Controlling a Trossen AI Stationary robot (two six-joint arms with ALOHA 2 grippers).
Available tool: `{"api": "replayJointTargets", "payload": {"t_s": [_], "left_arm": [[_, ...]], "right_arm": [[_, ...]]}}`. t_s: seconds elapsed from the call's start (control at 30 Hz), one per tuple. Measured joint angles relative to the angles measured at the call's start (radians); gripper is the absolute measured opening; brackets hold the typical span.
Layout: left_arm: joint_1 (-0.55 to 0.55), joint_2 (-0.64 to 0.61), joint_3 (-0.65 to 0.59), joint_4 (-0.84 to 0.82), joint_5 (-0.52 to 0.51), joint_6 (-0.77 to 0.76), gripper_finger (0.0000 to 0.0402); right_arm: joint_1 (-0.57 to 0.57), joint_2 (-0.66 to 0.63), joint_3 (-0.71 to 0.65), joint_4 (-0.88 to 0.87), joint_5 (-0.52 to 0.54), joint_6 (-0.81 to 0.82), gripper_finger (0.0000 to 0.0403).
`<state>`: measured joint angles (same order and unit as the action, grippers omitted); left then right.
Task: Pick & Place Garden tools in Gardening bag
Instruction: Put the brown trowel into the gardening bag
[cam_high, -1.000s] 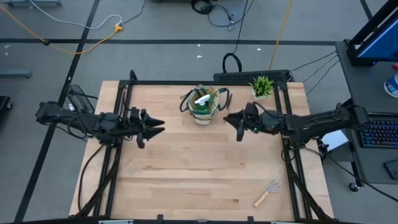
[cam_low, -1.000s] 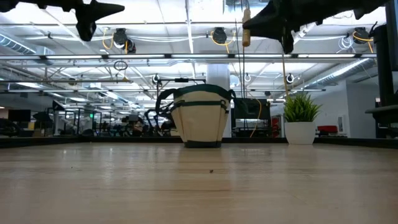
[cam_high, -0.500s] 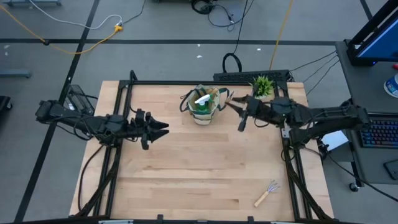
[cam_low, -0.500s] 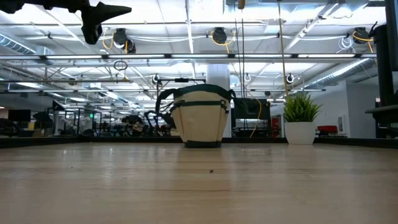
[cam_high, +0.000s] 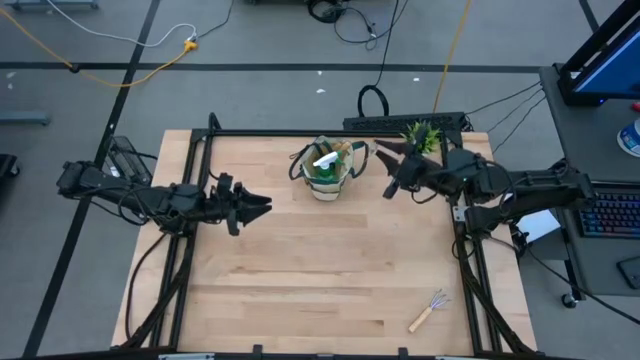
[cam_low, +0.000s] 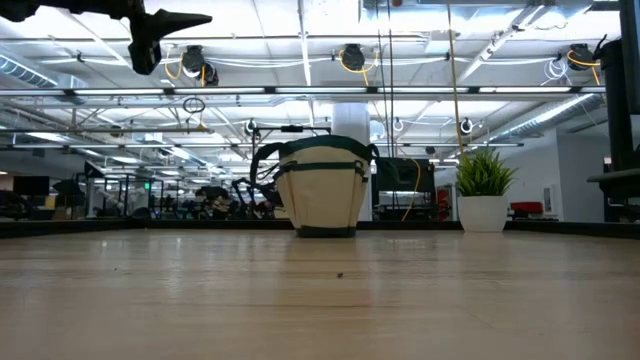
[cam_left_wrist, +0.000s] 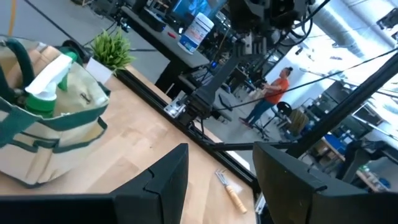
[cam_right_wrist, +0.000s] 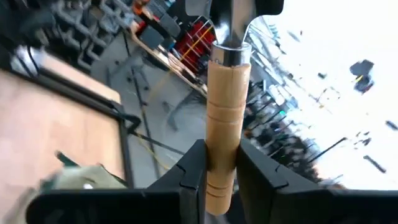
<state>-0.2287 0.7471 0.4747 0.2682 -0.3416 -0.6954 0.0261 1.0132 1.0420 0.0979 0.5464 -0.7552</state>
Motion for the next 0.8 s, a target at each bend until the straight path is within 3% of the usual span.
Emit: {"api": "replayJointTargets", "payload": {"t_s": [0.23,0.6,0.8], "left_arm": [[0.000,0.000,0.000,0.000,0.032,-0.020,0.0184],[0.000,0.000,0.000,0.107,0.035,-0.021,0.0184],[0.008,0.000,0.000,0.237,0.007,-0.061,0.0184]], "right_arm": [[0.000,0.004,0.000,0.027,0.008,-0.243,0.0053],[0.000,0.087,0.000,0.233,0.014,-0.637,0.0053],[0.004,0.141,0.000,0.295,0.115,-0.819,0.0053]]}}
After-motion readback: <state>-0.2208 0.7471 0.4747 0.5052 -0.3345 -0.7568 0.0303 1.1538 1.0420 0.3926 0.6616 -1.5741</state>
